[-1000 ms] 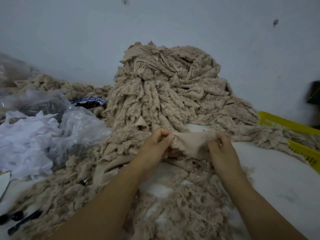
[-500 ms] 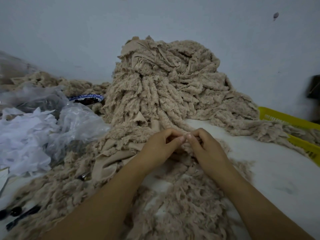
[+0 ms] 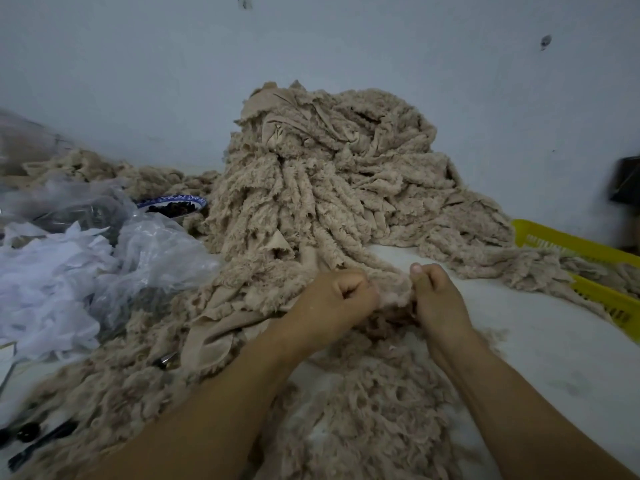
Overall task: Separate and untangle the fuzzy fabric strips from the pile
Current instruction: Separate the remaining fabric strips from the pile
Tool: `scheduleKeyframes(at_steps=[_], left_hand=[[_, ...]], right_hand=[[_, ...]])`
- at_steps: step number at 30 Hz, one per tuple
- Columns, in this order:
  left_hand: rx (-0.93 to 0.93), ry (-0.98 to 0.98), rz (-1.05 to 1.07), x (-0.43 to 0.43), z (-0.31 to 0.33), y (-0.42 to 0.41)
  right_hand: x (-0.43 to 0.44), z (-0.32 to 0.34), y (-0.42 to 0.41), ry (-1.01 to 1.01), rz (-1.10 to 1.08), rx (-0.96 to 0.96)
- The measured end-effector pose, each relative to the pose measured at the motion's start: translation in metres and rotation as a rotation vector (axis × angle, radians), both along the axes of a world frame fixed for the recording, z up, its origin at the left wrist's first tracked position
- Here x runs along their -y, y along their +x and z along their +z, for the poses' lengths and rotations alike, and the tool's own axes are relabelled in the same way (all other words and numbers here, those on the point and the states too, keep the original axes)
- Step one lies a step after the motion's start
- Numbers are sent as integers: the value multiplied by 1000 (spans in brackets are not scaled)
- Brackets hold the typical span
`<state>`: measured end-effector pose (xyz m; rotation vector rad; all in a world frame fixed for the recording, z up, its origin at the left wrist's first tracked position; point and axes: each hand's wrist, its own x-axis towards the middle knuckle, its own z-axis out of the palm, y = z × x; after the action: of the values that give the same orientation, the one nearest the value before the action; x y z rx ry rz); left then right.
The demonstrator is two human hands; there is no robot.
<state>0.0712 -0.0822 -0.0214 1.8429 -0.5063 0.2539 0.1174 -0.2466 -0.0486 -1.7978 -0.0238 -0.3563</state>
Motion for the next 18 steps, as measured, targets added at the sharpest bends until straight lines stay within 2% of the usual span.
scheduleKeyframes(at_steps=[3,7,14,18], left_hand=[[1,-184,103,-6,2,3],[-68,-263,151,-19,-6,5],[-202,-348,80,-18,-12,9],[-287,-607,144,-30,-7,17]], right_hand=[[1,0,-3,63,-42,-22],[8,5,-5,352,-89,-40],[7,10,-8,375,-188,-19],[25,12,0,474,-293,-37]])
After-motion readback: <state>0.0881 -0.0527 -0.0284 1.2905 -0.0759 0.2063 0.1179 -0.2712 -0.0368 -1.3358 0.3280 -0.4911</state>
